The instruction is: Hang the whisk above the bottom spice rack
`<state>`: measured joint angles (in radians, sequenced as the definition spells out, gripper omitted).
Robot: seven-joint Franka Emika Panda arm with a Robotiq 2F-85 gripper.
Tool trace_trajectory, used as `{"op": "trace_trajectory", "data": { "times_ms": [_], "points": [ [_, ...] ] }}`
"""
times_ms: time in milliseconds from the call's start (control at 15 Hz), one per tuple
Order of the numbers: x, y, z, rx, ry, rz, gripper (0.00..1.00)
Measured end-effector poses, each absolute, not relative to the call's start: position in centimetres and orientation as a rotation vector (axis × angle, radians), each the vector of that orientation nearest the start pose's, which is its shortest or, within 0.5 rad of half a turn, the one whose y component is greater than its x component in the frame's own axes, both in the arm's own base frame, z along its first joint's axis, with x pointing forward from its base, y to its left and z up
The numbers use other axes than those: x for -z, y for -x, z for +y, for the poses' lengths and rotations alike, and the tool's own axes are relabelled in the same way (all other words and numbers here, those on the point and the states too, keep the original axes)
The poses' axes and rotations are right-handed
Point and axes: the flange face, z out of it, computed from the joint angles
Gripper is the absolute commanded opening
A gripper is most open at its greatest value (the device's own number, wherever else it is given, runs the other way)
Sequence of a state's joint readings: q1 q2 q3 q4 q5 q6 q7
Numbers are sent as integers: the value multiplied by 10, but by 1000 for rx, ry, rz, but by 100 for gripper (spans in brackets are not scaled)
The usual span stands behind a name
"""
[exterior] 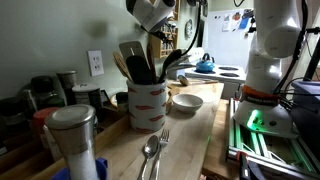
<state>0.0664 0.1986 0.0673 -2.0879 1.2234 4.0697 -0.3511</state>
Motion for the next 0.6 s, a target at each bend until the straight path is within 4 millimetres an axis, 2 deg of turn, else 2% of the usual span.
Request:
{"op": "trace_trajectory", "data": {
  "times_ms": [600],
  "points": [
    [-471, -528, -61, 2095, 2194, 1418, 2]
  ]
}}
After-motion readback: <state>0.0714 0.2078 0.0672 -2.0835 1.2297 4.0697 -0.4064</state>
